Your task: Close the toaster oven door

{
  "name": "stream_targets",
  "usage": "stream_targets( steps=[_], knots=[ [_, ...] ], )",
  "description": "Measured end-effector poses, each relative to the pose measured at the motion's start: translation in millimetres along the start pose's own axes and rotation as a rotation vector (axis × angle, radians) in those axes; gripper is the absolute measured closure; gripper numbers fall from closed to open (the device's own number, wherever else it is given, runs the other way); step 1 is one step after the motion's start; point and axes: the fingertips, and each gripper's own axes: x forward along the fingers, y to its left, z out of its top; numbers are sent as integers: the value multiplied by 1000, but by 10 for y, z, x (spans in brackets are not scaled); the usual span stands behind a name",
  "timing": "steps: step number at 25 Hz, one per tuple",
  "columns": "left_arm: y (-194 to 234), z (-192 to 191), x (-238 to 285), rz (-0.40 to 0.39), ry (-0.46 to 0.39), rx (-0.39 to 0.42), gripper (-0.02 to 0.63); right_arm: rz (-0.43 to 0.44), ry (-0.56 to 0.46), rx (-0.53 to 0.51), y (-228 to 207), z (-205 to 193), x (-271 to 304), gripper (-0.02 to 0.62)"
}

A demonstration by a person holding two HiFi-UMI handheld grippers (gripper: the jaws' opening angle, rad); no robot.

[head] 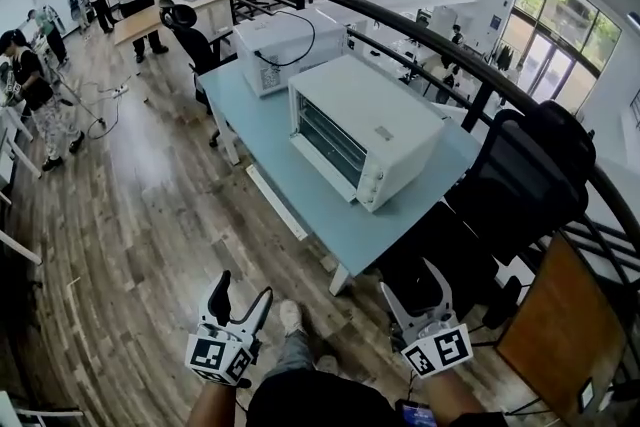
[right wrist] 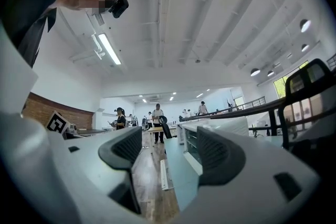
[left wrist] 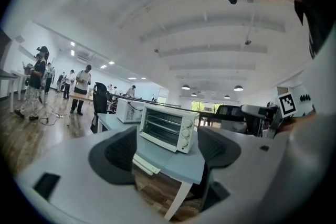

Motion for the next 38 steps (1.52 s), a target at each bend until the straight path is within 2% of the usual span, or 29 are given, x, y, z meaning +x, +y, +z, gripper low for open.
stream_targets(
  steps=[13, 18, 23, 25, 30, 34, 38],
  knots=[
    [797, -10, 1259, -39, 34, -53, 249, -40, 31, -29, -364, -99, 1147, 289],
    [1079, -251, 1618, -46, 93, -142, 249, -14, 48, -18, -339, -250, 1558, 307],
    [1294, -588, 1935, -59, 177, -175, 249, 4, 106, -11, -348, -539, 1974, 311],
    [1349, -746, 1982, -62, 209, -224, 249, 7, 136, -6, -320, -659, 2055, 311],
    [1528, -1317, 2165, -35, 297, -461, 247, 15, 217, 9, -269, -1030, 2178, 311],
    [1562, -1706, 2279, -16, 362, -519, 247, 30, 259, 0, -282, -1322, 2238, 313],
    [1504, -2023, 2367, -4, 412, -604, 247, 36, 299, 35, -362, -1611, 2288, 316]
  ],
)
